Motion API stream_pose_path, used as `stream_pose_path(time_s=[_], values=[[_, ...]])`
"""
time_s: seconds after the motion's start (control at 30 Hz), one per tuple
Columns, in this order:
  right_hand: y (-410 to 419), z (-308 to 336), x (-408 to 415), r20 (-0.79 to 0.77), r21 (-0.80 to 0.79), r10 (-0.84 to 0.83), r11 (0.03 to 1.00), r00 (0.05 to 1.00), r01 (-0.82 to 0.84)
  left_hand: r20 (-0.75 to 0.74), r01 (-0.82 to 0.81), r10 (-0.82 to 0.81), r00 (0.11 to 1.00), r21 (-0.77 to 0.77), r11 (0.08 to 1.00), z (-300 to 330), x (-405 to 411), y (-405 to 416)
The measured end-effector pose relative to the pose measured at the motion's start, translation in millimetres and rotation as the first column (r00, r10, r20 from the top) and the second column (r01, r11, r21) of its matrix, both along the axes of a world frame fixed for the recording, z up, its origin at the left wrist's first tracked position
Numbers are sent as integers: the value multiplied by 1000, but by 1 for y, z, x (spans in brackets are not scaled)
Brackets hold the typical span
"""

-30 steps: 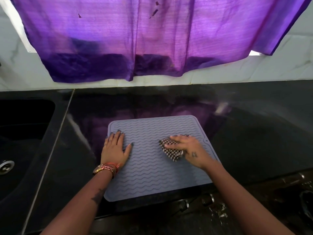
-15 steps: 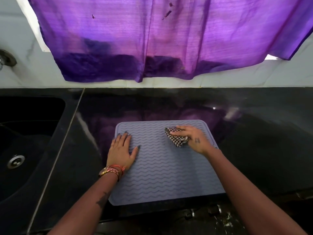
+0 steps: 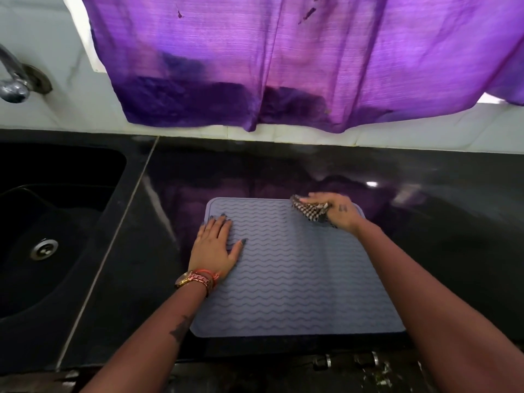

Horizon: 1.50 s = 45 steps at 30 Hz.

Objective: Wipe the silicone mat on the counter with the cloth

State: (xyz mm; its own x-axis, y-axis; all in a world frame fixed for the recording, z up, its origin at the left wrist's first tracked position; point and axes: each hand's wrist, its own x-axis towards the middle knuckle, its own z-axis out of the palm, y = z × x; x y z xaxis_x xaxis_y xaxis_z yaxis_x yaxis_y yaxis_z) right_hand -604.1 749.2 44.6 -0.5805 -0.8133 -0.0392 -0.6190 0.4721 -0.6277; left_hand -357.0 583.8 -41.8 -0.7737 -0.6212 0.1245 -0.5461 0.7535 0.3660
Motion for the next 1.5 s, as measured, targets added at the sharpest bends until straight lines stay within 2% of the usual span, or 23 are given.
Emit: stream_pose_path(time_s=[0.07, 0.17, 0.2, 0.37, 0.47, 0.53, 0.6, 0.67, 0.77, 0.93, 0.97, 1.03, 1.1, 1.17, 1.23, 1.43, 1.5], values=[[-11, -7, -5, -147, 38, -1, 999, 989, 7, 0, -3, 3, 1000, -1, 1000, -1, 0, 0], [-15, -44, -5, -245, 345, 127, 938, 961, -36, -1, -6, 6, 1000, -7, 1000, -2, -1, 0], [-15, -52, -4, -245, 381, 127, 924, 961, -25, 0, -8, 8, 1000, -9, 1000, -2, 0, -1], [-20, -49, -17, -159, 403, 172, 910, 972, -95, 0, -2, 2, 1000, -12, 1000, -3, 0, -2], [-18, -31, -34, 1, 212, 127, 969, 992, -124, -11, 3, -3, 1000, -7, 1000, -2, 1, -2], [-6, -21, -47, -62, 122, 70, 991, 996, -62, -15, 1, -1, 1000, -11, 1000, -3, 1, -3], [10, -24, -53, -194, 203, 62, 979, 979, -21, -10, -1, 1, 1000, -19, 1000, -3, 0, -3], [24, -43, -48, -265, 371, 88, 928, 960, 17, -10, 2, -3, 1000, -20, 1000, -3, -1, -3], [31, -59, -42, -238, 428, 36, 901, 971, 71, -17, -4, 4, 1000, -13, 1000, -2, -2, -2], [22, -47, -50, -118, 489, 74, 872, 990, -7, 0, 0, 0, 1000, -16, 1000, -2, 0, -2], [21, -43, -51, -89, 470, 73, 882, 993, -22, 0, 2, -2, 1000, -17, 1000, -1, 0, -2], [21, -36, -51, -53, 331, 58, 943, 997, -38, -9, 2, -3, 1000, -17, 1000, -1, -1, -2], [29, -38, -37, -76, 248, 62, 968, 995, -41, -11, 1, -1, 1000, -14, 1000, -1, -1, -2], [41, -52, -9, -187, 325, 89, 945, 978, -24, -8, 1, -1, 1000, -17, 1000, -1, -1, -2], [49, -61, 12, -234, 378, 71, 925, 970, 24, -10, -2, 2, 1000, -15, 1000, -1, -1, -2], [43, -41, 4, -97, 400, 96, 915, 991, -50, 0, -6, 6, 1000, 3, 1000, 0, 1, -1], [49, -30, -5, -44, 280, 77, 958, 996, -62, -4, 0, 0, 1000, -1, 1000, 0, 1, 0]])
